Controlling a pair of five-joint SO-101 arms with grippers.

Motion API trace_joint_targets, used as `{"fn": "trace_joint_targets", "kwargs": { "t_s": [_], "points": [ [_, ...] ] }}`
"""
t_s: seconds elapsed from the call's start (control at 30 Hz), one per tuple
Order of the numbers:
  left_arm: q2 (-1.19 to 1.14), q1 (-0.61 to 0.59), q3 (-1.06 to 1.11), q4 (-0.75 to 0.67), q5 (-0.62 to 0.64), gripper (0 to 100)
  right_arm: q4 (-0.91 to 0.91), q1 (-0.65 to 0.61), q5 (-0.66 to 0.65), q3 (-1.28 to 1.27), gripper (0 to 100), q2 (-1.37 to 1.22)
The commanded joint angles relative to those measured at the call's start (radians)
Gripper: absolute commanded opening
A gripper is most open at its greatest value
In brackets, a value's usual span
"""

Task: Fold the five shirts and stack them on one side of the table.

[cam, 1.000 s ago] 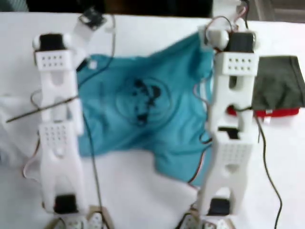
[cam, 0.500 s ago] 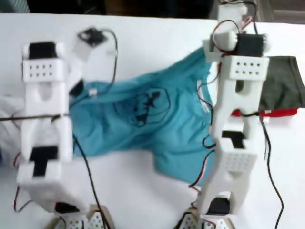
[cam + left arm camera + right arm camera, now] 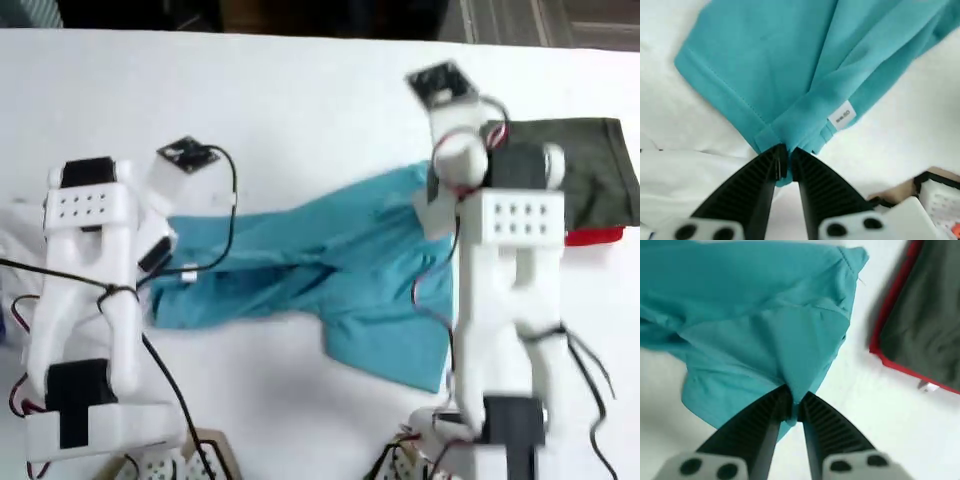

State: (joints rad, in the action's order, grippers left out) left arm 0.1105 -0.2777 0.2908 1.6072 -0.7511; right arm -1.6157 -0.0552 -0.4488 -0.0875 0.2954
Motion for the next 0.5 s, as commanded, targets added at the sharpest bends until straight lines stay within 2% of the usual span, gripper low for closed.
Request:
{"fn": "trace_joint_targets", "kwargs": {
  "t_s": [0.0, 0.13, 0.27, 0.47],
  "points": [
    [0.049, -0.002, -0.002, 0.071, -0.035, 3, 0.116, 0.047, -0.032, -0.261, 2.0, 0.174],
    [0.043, -0.011, 0.045, 0.094, -0.092, 3, 0.177, 0.09, -0.064, -0.454, 2.0, 0.234],
    [0.041, -0.015, 0.142, 0.006, -0.094, 3, 0.229, 0.143, -0.104, -0.565, 2.0, 0.246],
    [0.041, -0.014, 0.268, -0.117, -0.094, 3, 0.243, 0.208, -0.14, -0.582, 2.0, 0.246]
  ]
}}
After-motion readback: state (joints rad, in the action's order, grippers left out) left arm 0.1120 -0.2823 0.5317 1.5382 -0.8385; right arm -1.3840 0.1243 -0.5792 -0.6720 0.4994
